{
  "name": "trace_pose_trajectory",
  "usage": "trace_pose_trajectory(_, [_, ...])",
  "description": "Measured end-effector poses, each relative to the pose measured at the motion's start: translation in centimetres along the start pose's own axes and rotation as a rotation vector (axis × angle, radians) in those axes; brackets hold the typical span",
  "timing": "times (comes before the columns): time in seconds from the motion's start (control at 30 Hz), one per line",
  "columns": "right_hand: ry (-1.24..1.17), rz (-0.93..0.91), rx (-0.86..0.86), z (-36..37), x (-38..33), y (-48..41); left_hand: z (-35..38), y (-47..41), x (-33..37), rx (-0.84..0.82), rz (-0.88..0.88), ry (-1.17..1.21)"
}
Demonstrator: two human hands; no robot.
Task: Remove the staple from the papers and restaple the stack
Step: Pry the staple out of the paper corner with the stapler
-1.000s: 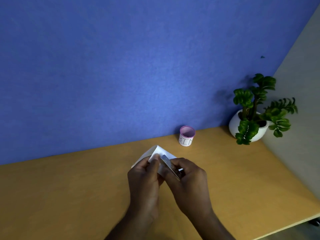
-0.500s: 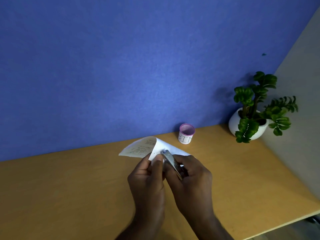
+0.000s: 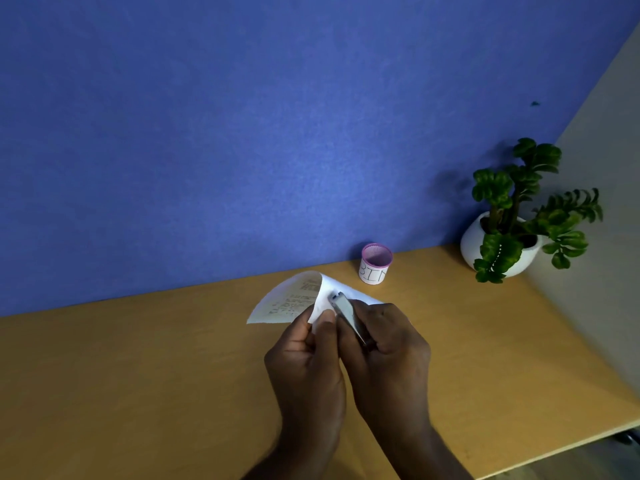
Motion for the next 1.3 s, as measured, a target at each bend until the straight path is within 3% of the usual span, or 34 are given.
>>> trace_pose_trajectory(0.17, [0.015, -0.041, -0.034, 0.1, -0.4, -0.3, -0.1, -0.2, -0.2, -0.002, 0.023, -0.003])
trace_pose_trajectory(0.6, [0.270, -0.169, -0.076, -0.5, -0.9, -0.5, 0.4, -0.7, 1.6, -0.114, 0.398, -0.356])
trace_pose_trajectory(0.83, [0.172, -0.071, -0.114, -0.3, -0.3, -0.7, 0.1, -1.4, 0.3, -0.143, 0.204, -0.170])
trace_pose_trajectory(1.1, [0.121, -0.064, -0.165, -0.5, -0.6, -0.7, -0.3, -1.6, 0.4, -0.101, 0.215, -0.159])
trace_pose_trajectory(1.3, [0.163, -0.086, -0.199, -0.4, -1.3, -0.7, -0.1, -1.8, 0.3, -0.160, 0.323, -0.266])
Point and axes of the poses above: each hand's wrist, its own y-axis away from the middle knuckle, its own z-axis out of the palm, x = y × z, the point moved 8 cm from there along -y, towards the middle knuckle, and after that the axes turned 3 degrees about -x, right-handed, at the moved point
